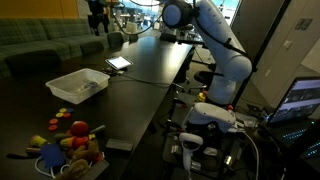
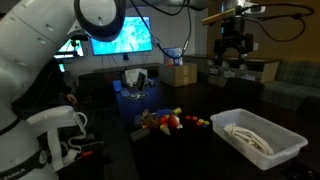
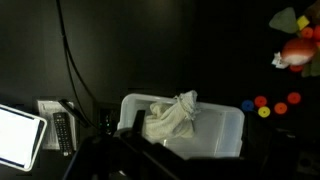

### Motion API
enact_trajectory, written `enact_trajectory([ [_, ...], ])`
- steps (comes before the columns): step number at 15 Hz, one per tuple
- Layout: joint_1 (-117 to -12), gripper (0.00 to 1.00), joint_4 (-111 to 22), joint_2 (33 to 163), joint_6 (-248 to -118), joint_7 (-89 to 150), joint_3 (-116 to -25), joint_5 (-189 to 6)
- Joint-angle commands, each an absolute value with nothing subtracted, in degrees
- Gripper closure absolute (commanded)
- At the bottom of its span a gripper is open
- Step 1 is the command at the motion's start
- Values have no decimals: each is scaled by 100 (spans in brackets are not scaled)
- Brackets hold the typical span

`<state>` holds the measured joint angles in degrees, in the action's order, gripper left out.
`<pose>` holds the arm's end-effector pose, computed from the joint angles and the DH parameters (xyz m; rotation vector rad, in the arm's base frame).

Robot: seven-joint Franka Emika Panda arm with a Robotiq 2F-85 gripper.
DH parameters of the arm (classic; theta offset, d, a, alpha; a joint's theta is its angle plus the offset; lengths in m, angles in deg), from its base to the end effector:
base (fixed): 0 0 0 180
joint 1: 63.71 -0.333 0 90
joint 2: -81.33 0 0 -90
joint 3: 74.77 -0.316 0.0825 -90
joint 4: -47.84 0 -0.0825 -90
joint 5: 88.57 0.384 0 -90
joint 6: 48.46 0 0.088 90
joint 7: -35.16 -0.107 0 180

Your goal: Pick up the cloth and sweep the items on the table, the put the cloth in the box

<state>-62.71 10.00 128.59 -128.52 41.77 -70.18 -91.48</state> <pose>0.7399 -0.0502 0.4890 3.0371 0.0521 -0.1460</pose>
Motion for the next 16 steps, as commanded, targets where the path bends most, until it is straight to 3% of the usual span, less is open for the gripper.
enact_trajectory([
  [1, -6074, 0, 9, 12028, -12600, 4888, -7107, -9072],
  [8, -5596, 0, -1922, 10823, -12702, 6196, -7027, -9091],
  [15, -4867, 0, -3880, 9870, -13587, 7265, -6870, -9176],
  [16, -4959, 0, -3003, 10419, -13128, 6934, -6955, -9170],
])
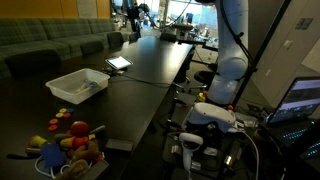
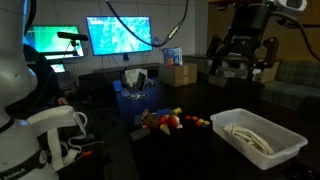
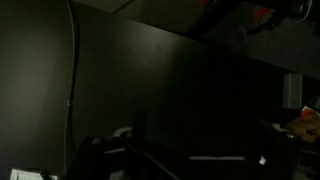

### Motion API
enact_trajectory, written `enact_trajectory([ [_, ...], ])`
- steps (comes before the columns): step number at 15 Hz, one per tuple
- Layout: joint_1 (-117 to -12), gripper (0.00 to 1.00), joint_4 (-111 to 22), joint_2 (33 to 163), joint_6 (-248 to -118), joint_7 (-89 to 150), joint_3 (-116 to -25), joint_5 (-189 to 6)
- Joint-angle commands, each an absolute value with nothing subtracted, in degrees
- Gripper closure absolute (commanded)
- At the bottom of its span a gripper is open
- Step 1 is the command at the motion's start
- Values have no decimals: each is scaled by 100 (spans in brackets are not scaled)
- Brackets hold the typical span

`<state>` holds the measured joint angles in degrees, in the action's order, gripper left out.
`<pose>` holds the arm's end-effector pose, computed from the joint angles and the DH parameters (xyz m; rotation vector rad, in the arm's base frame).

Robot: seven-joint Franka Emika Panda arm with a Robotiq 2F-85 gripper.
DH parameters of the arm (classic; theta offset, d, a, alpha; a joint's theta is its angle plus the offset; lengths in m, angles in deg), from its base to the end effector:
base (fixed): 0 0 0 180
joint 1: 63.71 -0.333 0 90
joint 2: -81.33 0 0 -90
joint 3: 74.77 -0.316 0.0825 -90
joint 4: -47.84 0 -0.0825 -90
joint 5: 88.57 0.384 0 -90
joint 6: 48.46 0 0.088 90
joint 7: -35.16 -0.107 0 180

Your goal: Pick up the cloth and sweep the items on the table, the put the cloth in the box

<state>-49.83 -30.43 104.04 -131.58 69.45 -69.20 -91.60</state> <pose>0.6062 -0.2100 0.4730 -3.0184 -0.3985 0.4876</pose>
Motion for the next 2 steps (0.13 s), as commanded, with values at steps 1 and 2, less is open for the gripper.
enact_trajectory([
  [1, -4877, 0, -3260, 10308, -13270, 7073, -6910, -9165],
  [2, -4821, 0, -3445, 10222, -13355, 7156, -6878, -9160],
])
